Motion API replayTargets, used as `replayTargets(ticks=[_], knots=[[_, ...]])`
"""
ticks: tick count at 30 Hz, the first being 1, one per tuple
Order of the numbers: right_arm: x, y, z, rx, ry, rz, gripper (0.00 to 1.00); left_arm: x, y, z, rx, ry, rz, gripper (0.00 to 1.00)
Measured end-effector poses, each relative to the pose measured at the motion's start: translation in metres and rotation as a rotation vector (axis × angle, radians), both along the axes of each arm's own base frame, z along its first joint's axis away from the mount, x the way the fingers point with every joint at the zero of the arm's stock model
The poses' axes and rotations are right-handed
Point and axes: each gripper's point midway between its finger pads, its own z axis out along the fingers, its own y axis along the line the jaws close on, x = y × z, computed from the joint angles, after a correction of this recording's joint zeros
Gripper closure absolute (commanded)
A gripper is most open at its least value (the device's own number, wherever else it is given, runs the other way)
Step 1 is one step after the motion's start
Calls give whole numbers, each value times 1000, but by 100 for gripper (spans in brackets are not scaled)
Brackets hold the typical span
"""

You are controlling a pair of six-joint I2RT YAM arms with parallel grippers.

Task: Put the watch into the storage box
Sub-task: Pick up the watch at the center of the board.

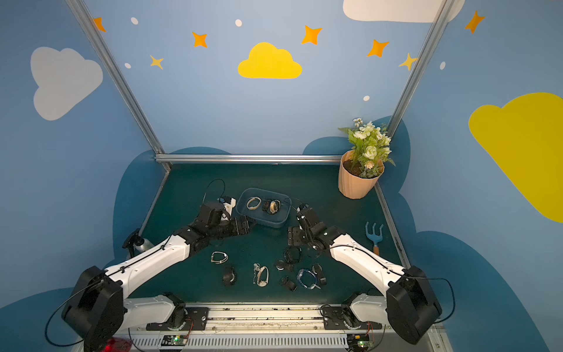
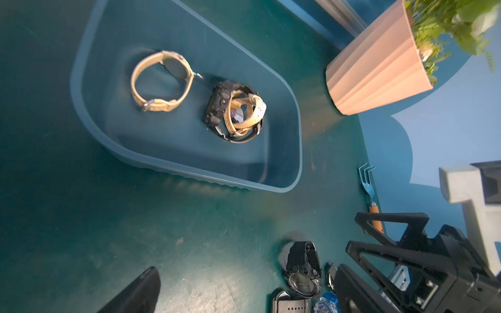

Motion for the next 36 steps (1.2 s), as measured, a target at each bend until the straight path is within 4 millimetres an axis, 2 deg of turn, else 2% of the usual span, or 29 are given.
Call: replayTargets(ticks=[5,8,10,13,18,31,36], knots=[[-23,-14,-22,-19,73,-12,37,-1,-2,-1,2,0,-6,0],[-30,-14,-29,-9,108,-9,47,0,-2,-1,3,-1,-2,0],[-32,-13,-30,1,121,-4,49,0,-1,-1,4,-1,1,0],[-33,-10,-34,10,135,-4,51,0,-1,0,3,-2,2,0],[-37,-11,-53,-10,187,-12,57,0,0,2,1,-8,6,0],[-32,-6,-82,-47,234,-22,84,-4,6,4,9,-25,22,0],[-25,0,-82,-52,226,-19,97,-6,10,4,22,-24,31,0]])
